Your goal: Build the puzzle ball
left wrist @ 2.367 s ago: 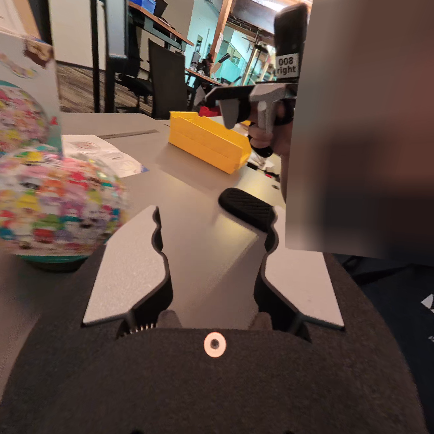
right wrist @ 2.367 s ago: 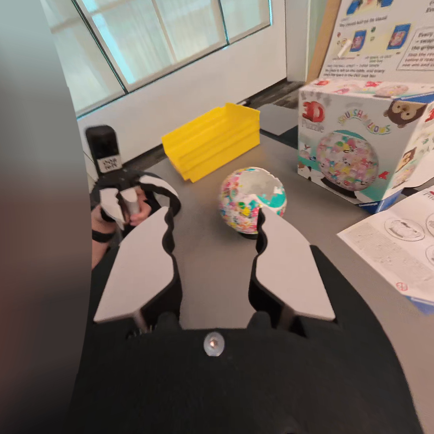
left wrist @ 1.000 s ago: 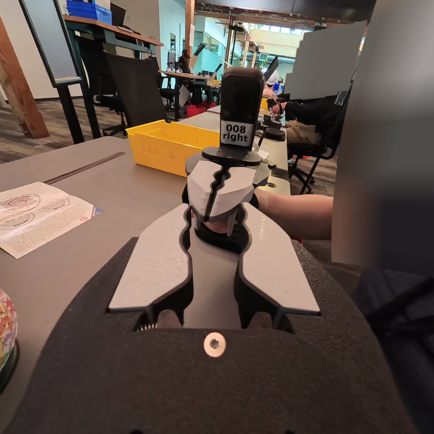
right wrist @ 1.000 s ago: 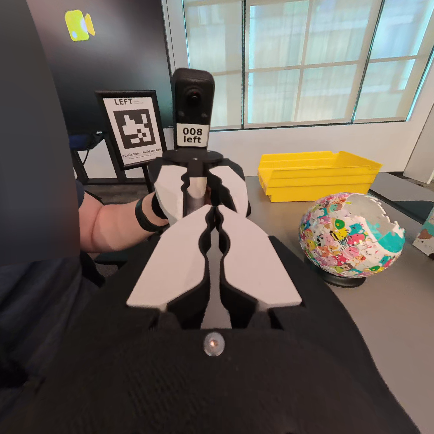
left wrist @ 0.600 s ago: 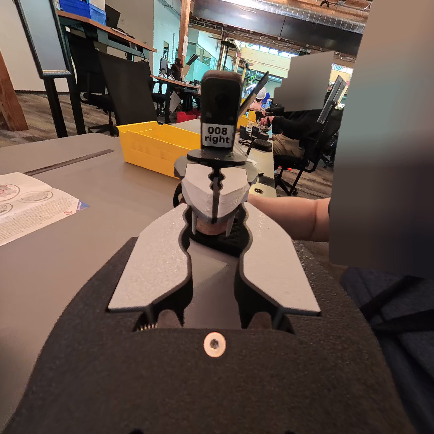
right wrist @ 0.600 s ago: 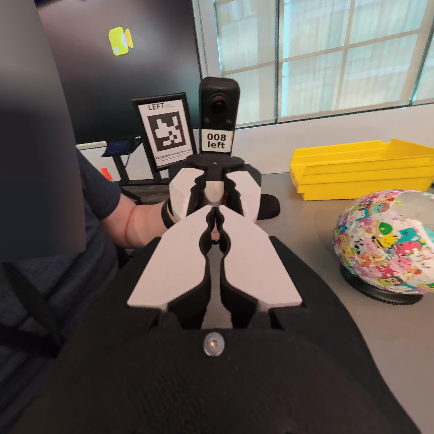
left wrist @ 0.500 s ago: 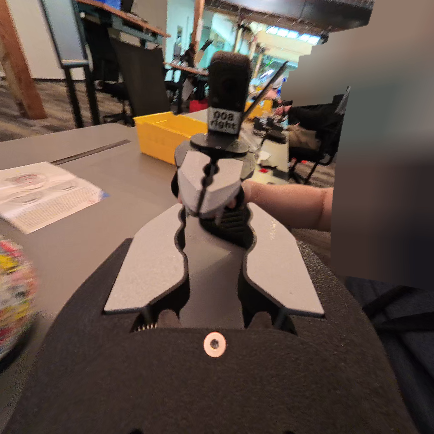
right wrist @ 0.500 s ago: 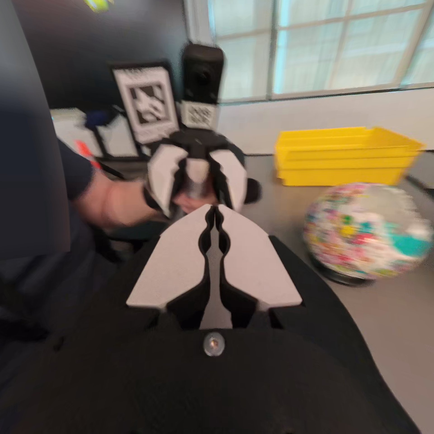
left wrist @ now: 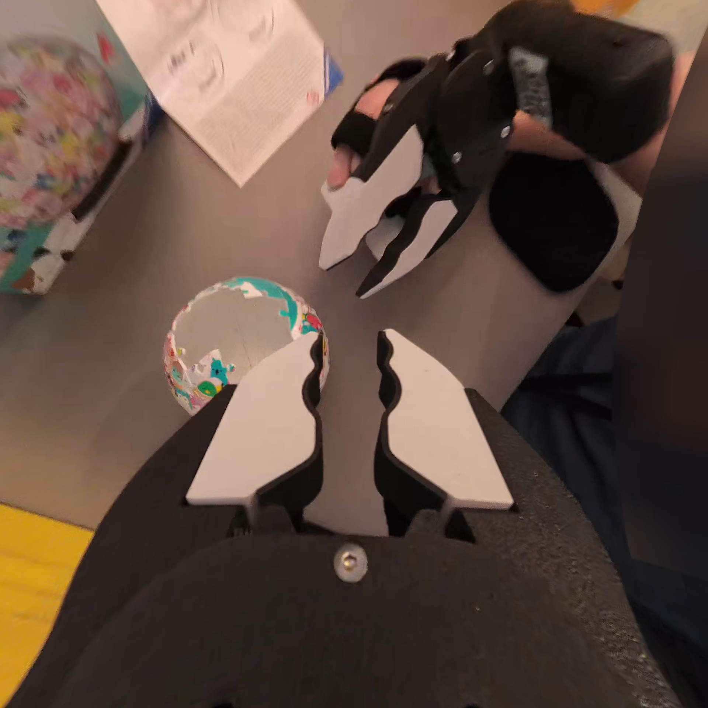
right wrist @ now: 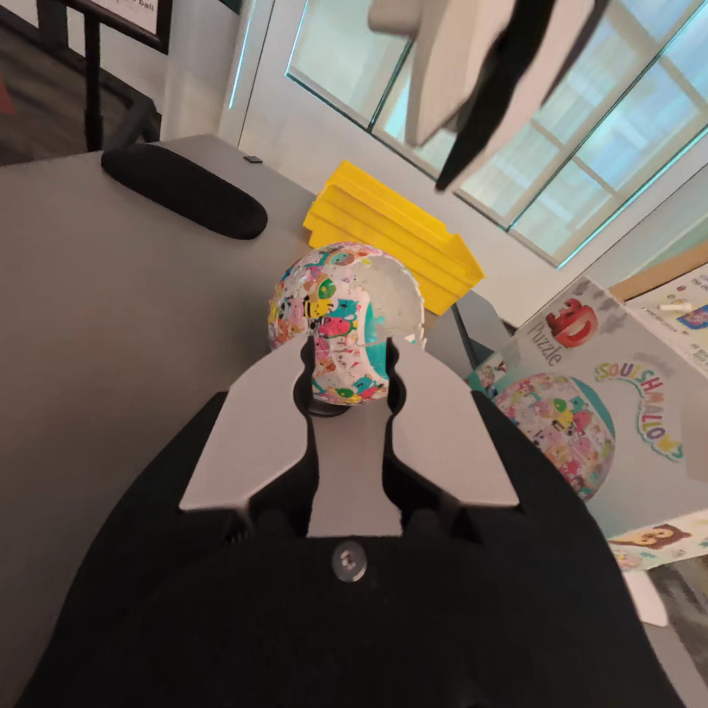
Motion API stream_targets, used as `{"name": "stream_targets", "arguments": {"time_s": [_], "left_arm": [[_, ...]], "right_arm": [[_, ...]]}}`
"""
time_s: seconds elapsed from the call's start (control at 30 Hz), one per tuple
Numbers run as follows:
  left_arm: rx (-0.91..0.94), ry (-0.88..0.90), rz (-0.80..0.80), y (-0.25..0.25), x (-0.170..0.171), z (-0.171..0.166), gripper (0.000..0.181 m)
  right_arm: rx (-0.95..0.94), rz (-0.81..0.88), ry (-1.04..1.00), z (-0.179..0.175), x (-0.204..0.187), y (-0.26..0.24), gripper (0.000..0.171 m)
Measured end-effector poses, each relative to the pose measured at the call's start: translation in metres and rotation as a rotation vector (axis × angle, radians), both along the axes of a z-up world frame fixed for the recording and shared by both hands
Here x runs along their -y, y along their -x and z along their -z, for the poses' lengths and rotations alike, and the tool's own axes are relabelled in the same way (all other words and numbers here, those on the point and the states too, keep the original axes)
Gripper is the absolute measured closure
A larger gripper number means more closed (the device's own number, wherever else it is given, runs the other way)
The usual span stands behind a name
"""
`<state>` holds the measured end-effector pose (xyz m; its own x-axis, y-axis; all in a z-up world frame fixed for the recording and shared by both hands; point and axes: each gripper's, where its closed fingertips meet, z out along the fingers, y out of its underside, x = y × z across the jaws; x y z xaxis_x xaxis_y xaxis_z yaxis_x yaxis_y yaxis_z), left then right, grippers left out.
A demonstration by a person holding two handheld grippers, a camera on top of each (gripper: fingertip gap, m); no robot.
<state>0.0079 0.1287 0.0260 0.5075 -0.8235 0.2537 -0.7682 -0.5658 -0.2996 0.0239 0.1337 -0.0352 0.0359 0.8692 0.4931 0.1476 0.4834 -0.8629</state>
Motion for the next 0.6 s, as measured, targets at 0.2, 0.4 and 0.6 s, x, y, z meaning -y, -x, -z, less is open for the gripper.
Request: {"name": "stream_targets", "arguments": {"time_s": [0.2, 0.4, 0.6], "left_arm": [[-0.178, 0.205, -0.071, -0.008, -0.018, 0.045, 0.141], [-0.268, 0.296, -0.102, -0.008, -0.026, 0.067, 0.133], [-0.277, 0.328, -0.116, -0.013, -0.030, 0.072, 0.133]], "right_arm": [[-0.068, -0.047, -0.137, 0.005, 0.004, 0.002, 0.138], [-0.039, -0.047, -0.205, 0.025, 0.010, 0.014, 0.129], [-0.036, -0.046, -0.186, 0.027, 0.014, 0.018, 0.127]]}}
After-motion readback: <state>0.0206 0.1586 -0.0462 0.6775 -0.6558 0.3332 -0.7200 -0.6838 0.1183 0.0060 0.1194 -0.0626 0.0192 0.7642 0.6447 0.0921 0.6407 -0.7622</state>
